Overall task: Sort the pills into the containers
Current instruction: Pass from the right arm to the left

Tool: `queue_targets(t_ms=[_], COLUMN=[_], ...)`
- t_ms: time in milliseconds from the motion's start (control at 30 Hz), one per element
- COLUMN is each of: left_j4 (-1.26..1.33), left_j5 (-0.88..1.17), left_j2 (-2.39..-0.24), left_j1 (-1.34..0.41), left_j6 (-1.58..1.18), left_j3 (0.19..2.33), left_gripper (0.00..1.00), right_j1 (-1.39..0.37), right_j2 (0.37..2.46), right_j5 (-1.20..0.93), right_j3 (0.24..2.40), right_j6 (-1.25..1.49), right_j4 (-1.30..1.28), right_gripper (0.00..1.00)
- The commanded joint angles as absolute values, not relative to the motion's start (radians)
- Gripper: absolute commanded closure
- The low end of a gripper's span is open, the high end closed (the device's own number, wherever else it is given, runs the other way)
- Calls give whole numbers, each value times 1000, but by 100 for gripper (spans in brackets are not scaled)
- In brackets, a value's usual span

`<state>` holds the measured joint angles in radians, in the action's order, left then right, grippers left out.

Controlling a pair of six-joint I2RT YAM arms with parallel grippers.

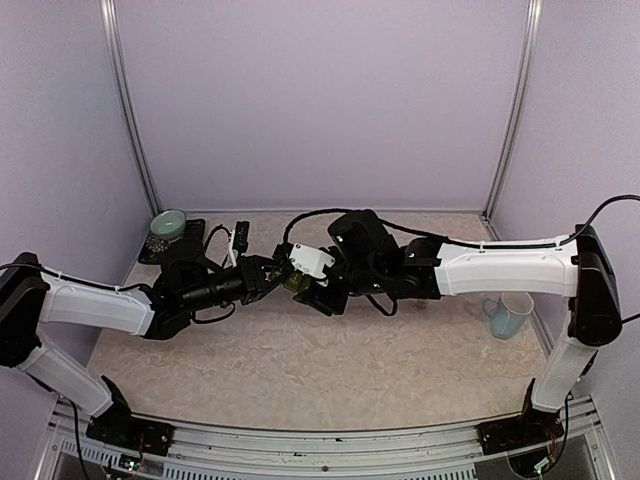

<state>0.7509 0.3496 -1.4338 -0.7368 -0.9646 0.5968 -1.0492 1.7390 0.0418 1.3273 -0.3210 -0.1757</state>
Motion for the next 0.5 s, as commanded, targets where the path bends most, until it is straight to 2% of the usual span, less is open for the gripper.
queue_targets(t_ms=[0, 100, 300, 467], left_j4=[725, 712, 680, 673], left_j5=[343, 338, 323, 315], left_j2=[-1440, -1437, -1419, -1404], left_j1=[-748, -749, -749, -746], left_j6=[-936, -925, -900, -898], left_j3=[586, 586, 583, 580], left_gripper=[77, 77, 76, 77], right_j1=[-1054, -1051, -1036, -1031], right_j2=[1736, 1749, 1752, 1765], right_j5=[27, -8, -79, -112], right_j3=[1369, 1398, 1409, 1411], right_j6=[-307, -296, -279, -281], right_j4=[-183, -217, -250, -275], right_gripper=[39, 35, 35, 31])
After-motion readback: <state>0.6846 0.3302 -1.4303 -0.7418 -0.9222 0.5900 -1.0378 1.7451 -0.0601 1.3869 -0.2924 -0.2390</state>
